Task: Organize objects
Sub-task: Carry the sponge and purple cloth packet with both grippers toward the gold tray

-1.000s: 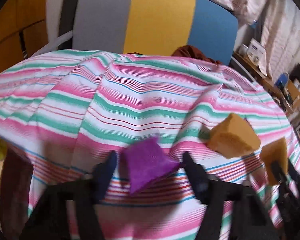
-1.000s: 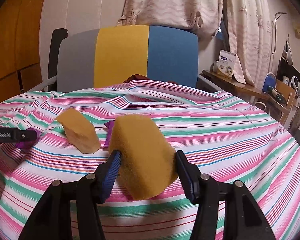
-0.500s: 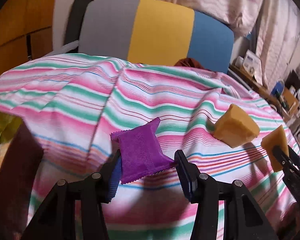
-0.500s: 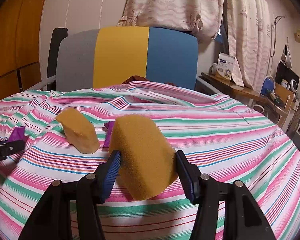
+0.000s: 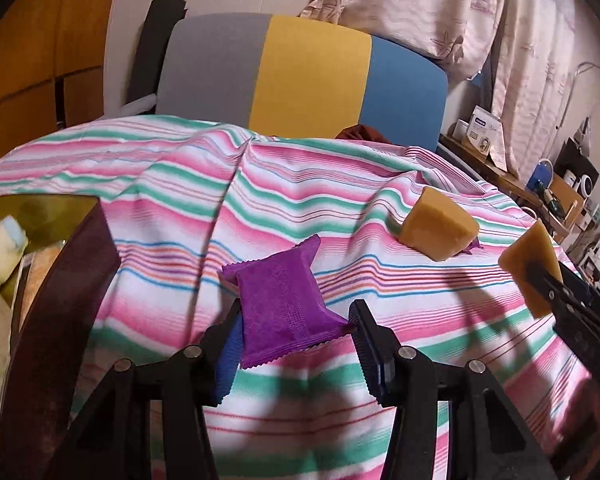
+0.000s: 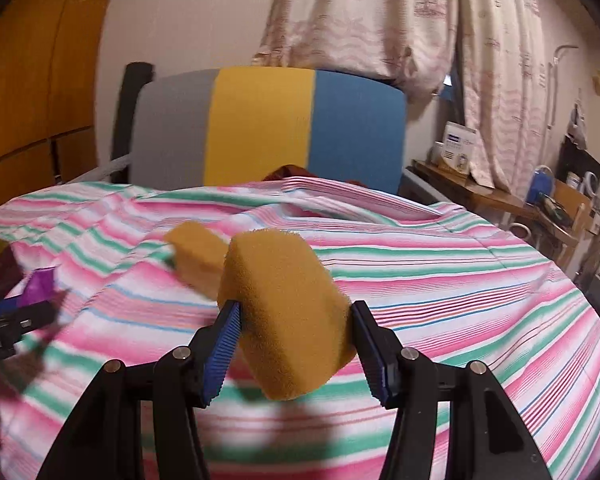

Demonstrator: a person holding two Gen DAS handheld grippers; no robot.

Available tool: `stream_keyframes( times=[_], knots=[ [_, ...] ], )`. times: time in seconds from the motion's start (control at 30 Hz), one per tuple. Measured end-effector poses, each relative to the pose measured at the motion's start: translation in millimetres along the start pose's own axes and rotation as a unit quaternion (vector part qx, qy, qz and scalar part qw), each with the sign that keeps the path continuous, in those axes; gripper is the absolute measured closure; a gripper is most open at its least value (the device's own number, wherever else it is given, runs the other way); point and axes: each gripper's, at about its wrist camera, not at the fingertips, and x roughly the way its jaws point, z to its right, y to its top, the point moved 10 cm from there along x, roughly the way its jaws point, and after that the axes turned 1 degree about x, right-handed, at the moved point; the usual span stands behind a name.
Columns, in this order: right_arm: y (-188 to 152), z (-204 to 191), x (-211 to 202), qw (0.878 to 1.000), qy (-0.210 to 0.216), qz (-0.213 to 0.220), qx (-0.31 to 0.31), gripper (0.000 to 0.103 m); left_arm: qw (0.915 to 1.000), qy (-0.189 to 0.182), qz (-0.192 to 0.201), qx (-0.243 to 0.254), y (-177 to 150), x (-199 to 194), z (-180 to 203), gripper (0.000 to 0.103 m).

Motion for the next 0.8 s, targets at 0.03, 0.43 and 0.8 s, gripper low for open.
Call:
stream_keyframes(
  times=[0.03,0.43,0.8],
  knots=[
    [-1.2,-6.8,-2.9,1.0,0.007,-0.002,-0.002,0.046,1.0,0.0,-0.002,-0.002,-1.5,-0.3,-0.9,0.051],
    [-30.3,-94.3,-16.1,0.992,0.074,-0.051,0.089,0.046,0.9997,-0.013,0.003,-0.02,-11.5,-20.7,-5.4,0.051],
    [-27.8,-101.0,-21.7,0.996,0.058,-0.032,0.052,0.046,0.9969,-0.054,-0.005,-0.057,-23.8,-70.4,-20.7,0.051]
  ],
)
